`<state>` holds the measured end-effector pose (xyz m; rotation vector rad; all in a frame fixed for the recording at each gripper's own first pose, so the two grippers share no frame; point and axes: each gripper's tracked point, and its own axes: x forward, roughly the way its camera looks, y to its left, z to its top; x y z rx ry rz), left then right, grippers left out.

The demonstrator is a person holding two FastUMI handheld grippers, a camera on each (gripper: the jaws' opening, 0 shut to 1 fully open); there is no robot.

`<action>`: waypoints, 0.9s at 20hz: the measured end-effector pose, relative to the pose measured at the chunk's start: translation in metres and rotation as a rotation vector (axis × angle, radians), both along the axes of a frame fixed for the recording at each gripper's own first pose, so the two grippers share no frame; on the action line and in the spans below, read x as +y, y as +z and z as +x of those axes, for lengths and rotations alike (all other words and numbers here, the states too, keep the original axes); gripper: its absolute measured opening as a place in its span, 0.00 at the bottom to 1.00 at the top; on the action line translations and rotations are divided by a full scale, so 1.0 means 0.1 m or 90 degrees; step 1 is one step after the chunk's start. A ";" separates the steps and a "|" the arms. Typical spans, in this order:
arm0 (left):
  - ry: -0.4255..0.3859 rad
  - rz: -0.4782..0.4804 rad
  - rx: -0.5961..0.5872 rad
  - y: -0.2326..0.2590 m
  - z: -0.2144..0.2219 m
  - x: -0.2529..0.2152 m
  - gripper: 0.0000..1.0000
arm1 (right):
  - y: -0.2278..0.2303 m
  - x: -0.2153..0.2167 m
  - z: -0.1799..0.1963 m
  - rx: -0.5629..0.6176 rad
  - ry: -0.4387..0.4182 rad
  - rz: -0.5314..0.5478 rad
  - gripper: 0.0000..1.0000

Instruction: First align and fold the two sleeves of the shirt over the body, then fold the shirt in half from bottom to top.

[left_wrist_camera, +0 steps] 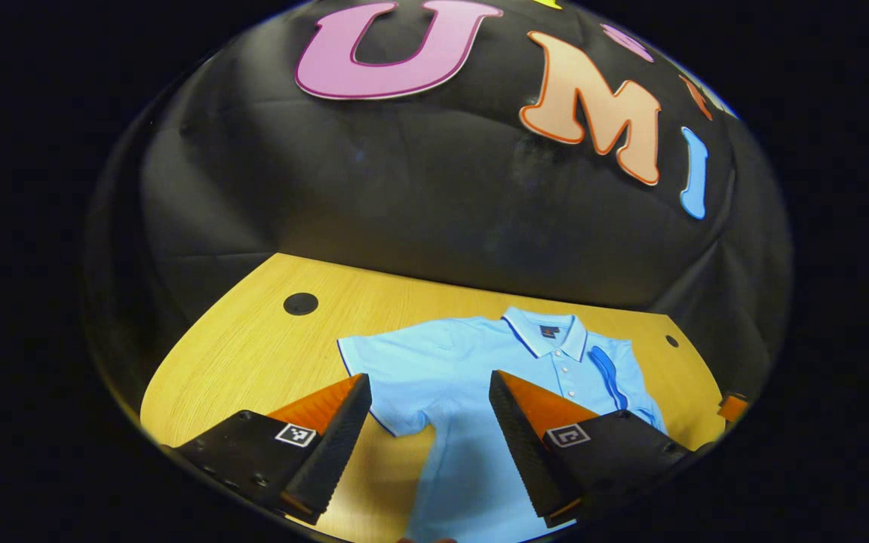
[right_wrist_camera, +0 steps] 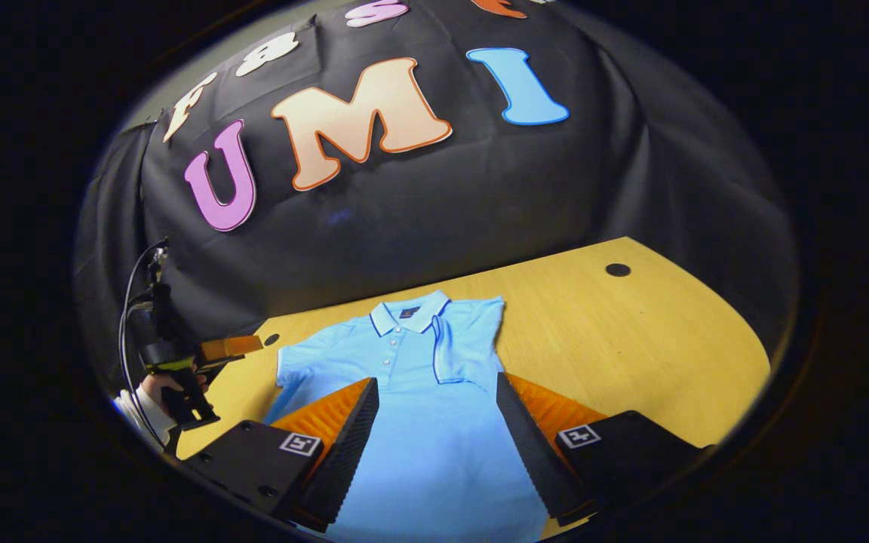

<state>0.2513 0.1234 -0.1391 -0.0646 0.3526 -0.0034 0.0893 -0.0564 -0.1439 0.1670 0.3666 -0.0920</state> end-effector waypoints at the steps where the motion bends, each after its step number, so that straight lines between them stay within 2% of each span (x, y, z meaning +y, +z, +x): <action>1: 0.005 0.002 0.006 -0.07 0.13 0.06 0.94 | 0.00 0.01 -0.08 0.002 -0.012 0.002 0.93; 2: 0.005 0.009 0.017 -0.14 0.22 0.12 0.94 | 0.03 0.01 -0.13 0.003 -0.022 0.001 0.98; 5: 0.007 0.055 0.042 -0.39 0.47 0.27 0.94 | 0.06 -0.01 -0.26 0.001 -0.055 0.001 0.98; 6: 0.005 0.065 0.053 -0.48 0.51 0.29 0.94 | 0.06 -0.02 -0.29 0.003 -0.064 0.003 0.93; 7: 0.004 0.070 0.064 -0.55 0.54 0.30 0.94 | 0.06 -0.03 -0.31 0.005 -0.073 0.003 0.98; 15: -0.001 0.063 0.094 -0.80 0.62 0.27 0.96 | 0.13 -0.16 -0.39 0.002 -0.109 -0.009 0.98; 17: 0.006 0.090 0.106 -0.84 0.61 0.34 0.84 | 0.10 -0.15 -0.38 0.007 -0.108 -0.012 0.98; 18: 0.016 0.108 0.109 -0.85 0.60 0.41 0.79 | 0.10 -0.14 -0.38 0.008 -0.107 -0.013 0.93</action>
